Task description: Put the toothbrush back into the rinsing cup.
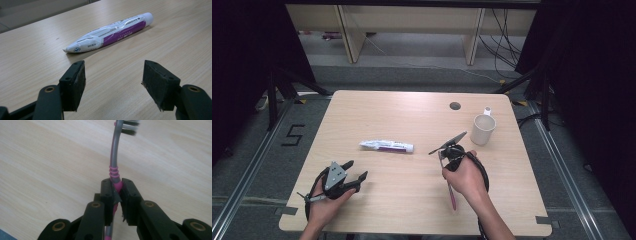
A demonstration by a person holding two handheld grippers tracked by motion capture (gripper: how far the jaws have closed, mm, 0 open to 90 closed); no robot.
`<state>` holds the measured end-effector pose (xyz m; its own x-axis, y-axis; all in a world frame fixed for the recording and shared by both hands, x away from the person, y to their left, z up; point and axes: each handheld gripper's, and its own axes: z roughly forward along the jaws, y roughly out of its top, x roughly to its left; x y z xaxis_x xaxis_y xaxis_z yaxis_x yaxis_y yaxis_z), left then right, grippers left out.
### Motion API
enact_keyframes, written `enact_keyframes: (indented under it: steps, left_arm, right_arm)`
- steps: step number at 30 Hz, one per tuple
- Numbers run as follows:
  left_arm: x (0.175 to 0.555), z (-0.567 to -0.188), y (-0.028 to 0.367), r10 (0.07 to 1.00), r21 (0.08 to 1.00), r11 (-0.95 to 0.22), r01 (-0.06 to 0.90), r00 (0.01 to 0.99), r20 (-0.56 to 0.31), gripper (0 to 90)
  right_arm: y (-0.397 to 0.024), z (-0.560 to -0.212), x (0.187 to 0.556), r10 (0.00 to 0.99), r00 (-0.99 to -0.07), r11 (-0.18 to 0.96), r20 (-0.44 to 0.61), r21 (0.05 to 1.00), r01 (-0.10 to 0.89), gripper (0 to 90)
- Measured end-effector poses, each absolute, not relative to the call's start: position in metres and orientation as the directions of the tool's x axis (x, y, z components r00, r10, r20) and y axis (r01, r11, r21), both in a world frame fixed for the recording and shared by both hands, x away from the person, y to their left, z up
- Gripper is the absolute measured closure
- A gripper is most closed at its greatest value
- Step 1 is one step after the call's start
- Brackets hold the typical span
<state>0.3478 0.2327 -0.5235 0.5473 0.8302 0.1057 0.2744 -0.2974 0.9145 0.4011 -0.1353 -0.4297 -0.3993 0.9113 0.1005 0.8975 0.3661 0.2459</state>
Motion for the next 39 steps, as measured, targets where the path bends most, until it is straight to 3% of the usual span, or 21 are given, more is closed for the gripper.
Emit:
enact_keyframes:
  steps: [18, 22, 23, 33, 38, 39]
  left_arm:
    - [0.347, -0.523, 0.233, 0.833, 0.914, -0.295, 0.277, 0.544, 0.104, 34.6]
    - [0.348, -0.523, 0.233, 0.832, 0.914, -0.296, 0.278, 0.545, 0.104, 34.6]
    - [0.348, -0.523, 0.233, 0.832, 0.914, -0.296, 0.277, 0.545, 0.104, 34.6]
    - [0.348, -0.523, 0.233, 0.830, 0.911, -0.306, 0.276, 0.547, 0.113, 34.7]
    - [0.348, -0.524, 0.232, 0.833, 0.916, -0.299, 0.266, 0.541, 0.115, 34.7]
    - [0.348, -0.524, 0.232, 0.831, 0.916, -0.301, 0.267, 0.544, 0.114, 34.7]
  right_arm:
    - [-0.185, -0.408, 0.400, 0.940, -0.312, 0.218, 0.136, 0.463, 0.859, 80.7]
    - [-0.198, -0.407, 0.403, 0.932, -0.346, 0.240, 0.104, 0.537, 0.809, 80.7]
    - [-0.198, -0.405, 0.401, 0.943, -0.308, 0.198, 0.122, 0.539, 0.819, 80.7]
    - [-0.218, -0.396, 0.402, 0.949, -0.294, 0.140, 0.118, 0.675, 0.724, 80.7]
    - [-0.225, -0.393, 0.405, 0.948, -0.312, 0.166, 0.067, 0.733, 0.660, 80.7]
    - [-0.226, -0.392, 0.405, 0.950, -0.296, 0.126, 0.100, 0.745, 0.655, 80.7]
